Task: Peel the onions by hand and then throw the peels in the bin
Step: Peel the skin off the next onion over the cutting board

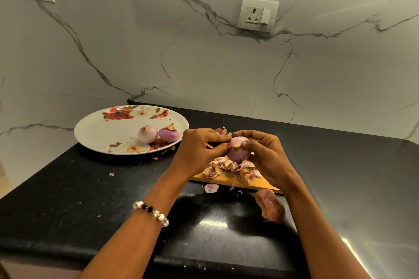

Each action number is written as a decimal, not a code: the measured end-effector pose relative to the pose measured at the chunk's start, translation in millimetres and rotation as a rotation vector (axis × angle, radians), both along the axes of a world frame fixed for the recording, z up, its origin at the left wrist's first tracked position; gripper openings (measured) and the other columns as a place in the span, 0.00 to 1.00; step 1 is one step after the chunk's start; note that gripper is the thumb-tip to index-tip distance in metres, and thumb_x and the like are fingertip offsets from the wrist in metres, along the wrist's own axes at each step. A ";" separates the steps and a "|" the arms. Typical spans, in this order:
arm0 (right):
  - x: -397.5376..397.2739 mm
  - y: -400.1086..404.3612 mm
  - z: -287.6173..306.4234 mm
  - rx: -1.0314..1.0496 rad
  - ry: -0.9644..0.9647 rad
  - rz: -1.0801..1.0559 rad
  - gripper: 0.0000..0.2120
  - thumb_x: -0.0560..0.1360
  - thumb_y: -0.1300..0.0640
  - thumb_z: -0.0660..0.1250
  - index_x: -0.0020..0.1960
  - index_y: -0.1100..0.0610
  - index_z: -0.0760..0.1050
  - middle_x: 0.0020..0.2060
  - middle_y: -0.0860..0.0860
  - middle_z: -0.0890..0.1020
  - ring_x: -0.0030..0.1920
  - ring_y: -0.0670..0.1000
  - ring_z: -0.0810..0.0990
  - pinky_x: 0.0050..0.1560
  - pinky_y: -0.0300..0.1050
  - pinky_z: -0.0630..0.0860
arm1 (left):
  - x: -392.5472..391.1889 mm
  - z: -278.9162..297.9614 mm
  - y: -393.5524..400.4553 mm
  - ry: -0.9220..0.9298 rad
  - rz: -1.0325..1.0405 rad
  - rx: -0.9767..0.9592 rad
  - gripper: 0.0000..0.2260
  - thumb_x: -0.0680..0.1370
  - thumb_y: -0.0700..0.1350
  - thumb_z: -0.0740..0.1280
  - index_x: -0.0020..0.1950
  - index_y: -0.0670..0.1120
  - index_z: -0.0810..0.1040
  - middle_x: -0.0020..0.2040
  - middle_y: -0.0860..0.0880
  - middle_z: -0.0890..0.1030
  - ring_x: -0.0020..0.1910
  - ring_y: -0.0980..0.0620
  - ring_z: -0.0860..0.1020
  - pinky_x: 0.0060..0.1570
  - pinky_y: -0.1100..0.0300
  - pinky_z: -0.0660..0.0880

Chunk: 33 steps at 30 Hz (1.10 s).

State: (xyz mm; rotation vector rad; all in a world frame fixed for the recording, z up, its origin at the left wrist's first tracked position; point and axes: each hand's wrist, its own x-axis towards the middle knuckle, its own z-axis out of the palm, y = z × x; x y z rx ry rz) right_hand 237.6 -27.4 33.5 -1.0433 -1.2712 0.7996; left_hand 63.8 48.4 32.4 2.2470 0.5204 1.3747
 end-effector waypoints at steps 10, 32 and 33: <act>-3.2 1.2 -1.4 -0.022 -0.005 -0.013 0.11 0.78 0.68 0.60 0.52 0.60 0.81 0.48 0.53 0.85 0.52 0.56 0.83 0.48 0.50 0.82 | 1.8 -1.4 -1.0 -0.015 0.028 0.036 0.08 0.71 0.37 0.74 0.50 0.41 0.85 0.43 0.46 0.85 0.37 0.63 0.79 0.39 0.75 0.74; -1.1 2.6 3.7 0.115 0.275 0.088 0.13 0.71 0.65 0.63 0.49 0.57 0.84 0.52 0.56 0.83 0.55 0.56 0.80 0.48 0.49 0.81 | 7.8 -7.2 12.1 0.096 0.402 -0.131 0.03 0.77 0.40 0.67 0.49 0.41 0.77 0.46 0.45 0.79 0.42 0.53 0.75 0.38 0.69 0.66; 0.1 2.9 3.9 0.116 0.285 0.088 0.13 0.71 0.64 0.63 0.49 0.57 0.84 0.53 0.56 0.82 0.56 0.56 0.80 0.49 0.50 0.81 | 7.2 -7.9 12.5 0.100 0.408 -0.153 0.05 0.76 0.39 0.68 0.51 0.41 0.77 0.47 0.45 0.80 0.44 0.53 0.76 0.40 0.67 0.69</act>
